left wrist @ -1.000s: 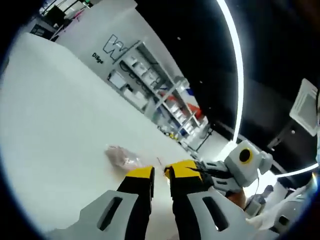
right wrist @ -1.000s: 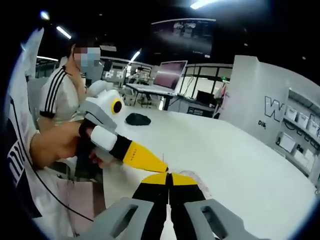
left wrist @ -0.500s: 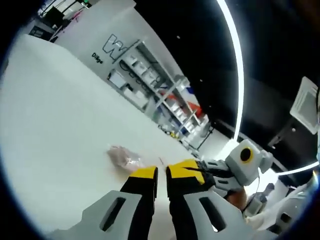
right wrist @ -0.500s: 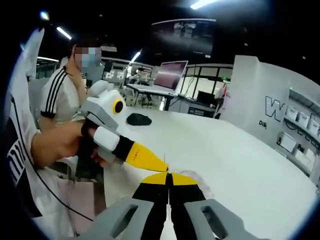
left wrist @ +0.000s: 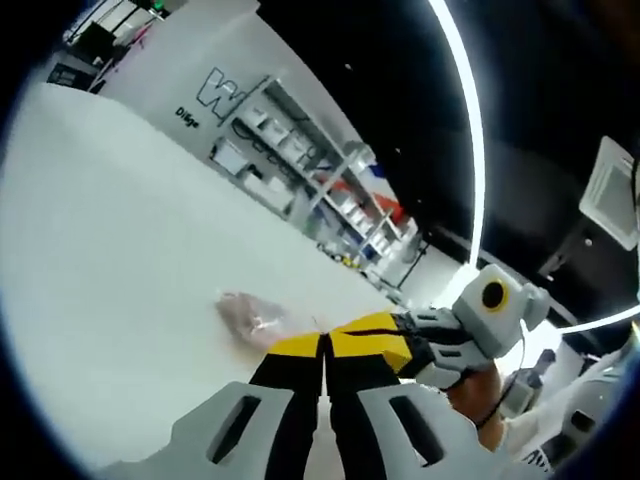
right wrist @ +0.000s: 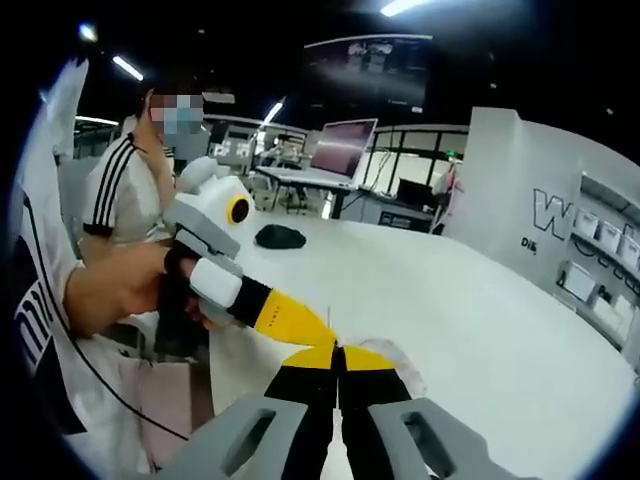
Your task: Open the resealable bag by pulling the two sides of the seal apart until the entire bag opening is separated and visibly accessible.
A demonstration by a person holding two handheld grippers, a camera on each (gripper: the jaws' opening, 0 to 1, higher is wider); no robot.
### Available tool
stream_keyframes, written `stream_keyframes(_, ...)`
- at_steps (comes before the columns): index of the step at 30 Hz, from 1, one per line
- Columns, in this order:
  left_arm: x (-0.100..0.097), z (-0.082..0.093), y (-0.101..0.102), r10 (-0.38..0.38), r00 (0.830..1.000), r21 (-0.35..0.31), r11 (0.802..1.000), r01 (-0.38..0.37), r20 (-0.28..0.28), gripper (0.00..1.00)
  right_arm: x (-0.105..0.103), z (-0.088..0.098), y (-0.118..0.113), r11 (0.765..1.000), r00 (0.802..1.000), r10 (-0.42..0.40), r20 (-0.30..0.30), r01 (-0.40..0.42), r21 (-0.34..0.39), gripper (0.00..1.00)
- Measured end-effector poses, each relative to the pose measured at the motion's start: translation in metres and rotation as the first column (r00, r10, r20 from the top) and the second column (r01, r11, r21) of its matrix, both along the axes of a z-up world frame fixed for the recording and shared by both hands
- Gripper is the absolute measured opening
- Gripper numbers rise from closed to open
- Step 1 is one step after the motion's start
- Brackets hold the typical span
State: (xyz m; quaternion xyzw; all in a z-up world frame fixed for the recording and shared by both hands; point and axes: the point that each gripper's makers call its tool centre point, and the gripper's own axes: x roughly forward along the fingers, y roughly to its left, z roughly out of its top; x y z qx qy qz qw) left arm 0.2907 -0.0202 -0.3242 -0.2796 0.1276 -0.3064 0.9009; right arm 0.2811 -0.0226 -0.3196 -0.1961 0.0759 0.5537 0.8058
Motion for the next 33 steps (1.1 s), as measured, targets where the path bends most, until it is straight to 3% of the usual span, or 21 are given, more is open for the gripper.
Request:
stream_keyframes(1, 0.001, -0.001, 0.0, 0.004, 1.0, 0.052, 0.999, -0.004, 0.011, 0.0, 0.0, -0.002, 0.0, 1.0, 1.0, -0.002, 0.015, 0.002, -0.017, 0.0)
stream_keyframes(5, 0.001, 0.0, -0.001, 0.016, 1.0, 0.096, 0.995, -0.018, 0.018, 0.0, 0.0, -0.003, 0.001, 0.997, 0.996, -0.017, 0.09, 0.024, -0.075, 0.0)
stream_keyframes(8, 0.003, -0.003, 0.002, 0.031, 0.999, 0.18, 0.983, -0.037, 0.033, 0.0, 0.001, -0.006, 0.003, 0.993, 0.991, -0.03, 0.132, 0.045, -0.112, 0.0)
stream_keyframes(12, 0.002, -0.003, 0.003, 0.046, 0.998, 0.238, 0.97, -0.056, 0.048, 0.0, 0.003, -0.007, 0.005, 0.987, 0.982, -0.042, 0.186, 0.07, -0.144, 0.0)
stream_keyframes(15, 0.001, -0.002, 0.004, 0.057, 0.996, 0.281, 0.957, -0.073, 0.063, 0.0, 0.003, -0.005, 0.006, 0.979, 0.964, -0.048, 0.263, 0.098, -0.181, 0.0)
stream_keyframes(16, 0.0, -0.002, 0.004, 0.058, 0.996, 0.295, 0.953, -0.075, 0.063, 0.0, 0.006, -0.001, 0.005, 0.975, 0.95, -0.071, 0.303, 0.131, -0.18, 0.0)
stream_keyframes(17, -0.001, -0.009, 0.006, 0.059, 0.997, 0.344, 0.936, -0.071, 0.046, 0.0, 0.013, 0.004, -0.001, 0.964, 0.924, -0.092, 0.37, 0.176, -0.199, 0.0)
stream_keyframes(22, -0.001, -0.005, 0.007, 0.058, 0.996, 0.304, 0.95, -0.075, 0.064, 0.0, 0.01, 0.006, 0.003, 0.979, 0.953, -0.081, 0.293, 0.131, -0.156, 0.0)
stream_keyframes(30, -0.005, -0.006, 0.003, 0.042, 0.998, 0.303, 0.951, -0.056, 0.054, 0.0, 0.013, 0.01, 0.003, 0.978, 0.931, -0.07, 0.359, 0.135, -0.159, 0.0)
stream_keyframes(33, -0.006, -0.007, 0.005, 0.042, 0.998, 0.303, 0.951, -0.056, 0.052, 0.0, 0.012, 0.009, 0.003, 0.979, 0.933, -0.066, 0.354, 0.129, -0.157, 0.0)
